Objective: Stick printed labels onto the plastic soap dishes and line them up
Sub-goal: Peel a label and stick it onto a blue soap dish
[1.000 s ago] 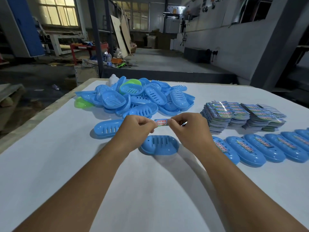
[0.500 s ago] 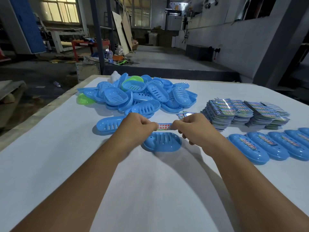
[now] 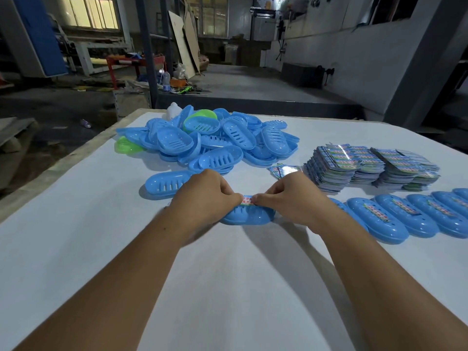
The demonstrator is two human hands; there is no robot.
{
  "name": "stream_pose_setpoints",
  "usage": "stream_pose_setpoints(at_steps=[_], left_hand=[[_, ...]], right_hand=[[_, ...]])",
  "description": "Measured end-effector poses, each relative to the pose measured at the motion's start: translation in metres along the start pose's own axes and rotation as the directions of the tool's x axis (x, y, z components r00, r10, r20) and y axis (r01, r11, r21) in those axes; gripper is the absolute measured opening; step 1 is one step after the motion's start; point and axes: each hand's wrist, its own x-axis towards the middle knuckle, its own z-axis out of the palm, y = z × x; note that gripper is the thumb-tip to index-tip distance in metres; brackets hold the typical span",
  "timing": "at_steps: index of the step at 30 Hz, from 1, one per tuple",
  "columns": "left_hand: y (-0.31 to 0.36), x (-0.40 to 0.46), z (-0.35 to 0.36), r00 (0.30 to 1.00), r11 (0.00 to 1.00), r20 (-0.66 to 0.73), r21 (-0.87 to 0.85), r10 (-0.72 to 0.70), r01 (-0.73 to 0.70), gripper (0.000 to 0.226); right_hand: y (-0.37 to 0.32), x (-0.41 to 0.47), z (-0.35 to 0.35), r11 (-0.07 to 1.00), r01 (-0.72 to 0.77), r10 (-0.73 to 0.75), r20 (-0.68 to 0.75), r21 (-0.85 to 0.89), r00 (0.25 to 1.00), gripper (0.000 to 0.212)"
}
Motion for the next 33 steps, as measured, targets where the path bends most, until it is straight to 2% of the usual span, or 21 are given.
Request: stream_pose_setpoints(at_steps=[7,16,22,28,33], left_hand=[[0.003,-0.001,-0.002,0.999,0.990,-0.031,0.138,0.045,-0.040,0.009],[0.006,-0.001,-0.002,0.997,0.970,-0.036,0.236,0.075,-0.065,0.025],[0.011,-0.003,0.005,0.978,0.912,-0.117,0.394,0.176,-0.117,0.033],[0.013,-0.004,0.006,0.962,0.867,-0.134,0.477,0.237,-0.146,0.033],[0.007,-0.002,0.005,0.980,0.900,-0.129,0.428,0.154,-0.085,0.038]], right_hand=[[-0.003,0.000,0.000,0.996,0.042,-0.043,-0.003,-0.072,0.999,0.032],[-0.007,-0.002,0.000,0.988,0.043,-0.050,-0.039,-0.148,0.998,0.033],[-0.012,-0.008,0.009,0.945,0.034,-0.083,-0.136,-0.326,0.987,0.034],[-0.012,-0.009,0.012,0.923,0.003,-0.079,-0.183,-0.384,0.980,0.039],[-0.009,-0.009,0.010,0.929,0.004,-0.064,-0.149,-0.370,0.987,0.043]])
